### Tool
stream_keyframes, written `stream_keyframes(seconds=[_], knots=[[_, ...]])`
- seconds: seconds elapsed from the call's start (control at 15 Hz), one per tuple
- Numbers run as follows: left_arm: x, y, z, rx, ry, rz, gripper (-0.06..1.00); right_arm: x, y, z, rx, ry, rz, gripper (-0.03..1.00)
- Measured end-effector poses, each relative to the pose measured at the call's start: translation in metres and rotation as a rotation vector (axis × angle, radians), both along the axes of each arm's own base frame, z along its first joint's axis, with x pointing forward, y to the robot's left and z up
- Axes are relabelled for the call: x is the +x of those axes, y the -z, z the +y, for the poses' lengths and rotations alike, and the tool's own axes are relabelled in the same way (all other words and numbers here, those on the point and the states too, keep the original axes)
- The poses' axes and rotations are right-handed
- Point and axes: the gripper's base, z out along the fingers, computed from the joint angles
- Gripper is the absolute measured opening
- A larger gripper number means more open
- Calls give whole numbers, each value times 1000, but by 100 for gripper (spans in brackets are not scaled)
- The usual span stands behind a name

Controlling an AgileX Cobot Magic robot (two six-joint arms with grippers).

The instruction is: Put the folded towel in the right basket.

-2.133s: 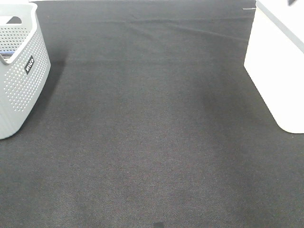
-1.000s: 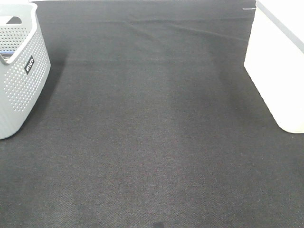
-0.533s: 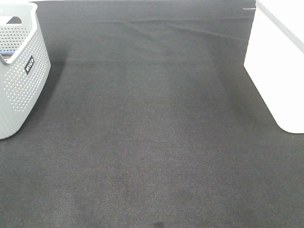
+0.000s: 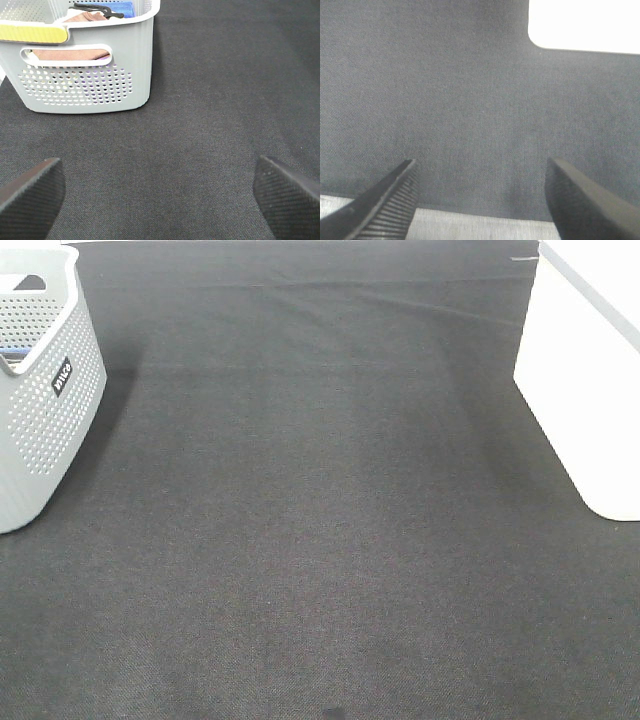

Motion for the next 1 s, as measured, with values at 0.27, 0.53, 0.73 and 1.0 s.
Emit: stream_keyframes(seconds=[0.27, 0.53, 0.73, 1.0], knots=[[0, 0, 0, 0, 0, 0, 97, -1, 0, 0, 1, 0, -4, 67], [0, 0, 0, 0, 0, 0, 97, -1, 0, 0, 1, -1, -4, 67], [0, 0, 0, 0, 0, 0, 97, -1, 0, 0, 1, -2, -4, 67], [0, 0, 0, 0, 0, 0, 97, -15, -3, -1, 7, -2, -98, 67]])
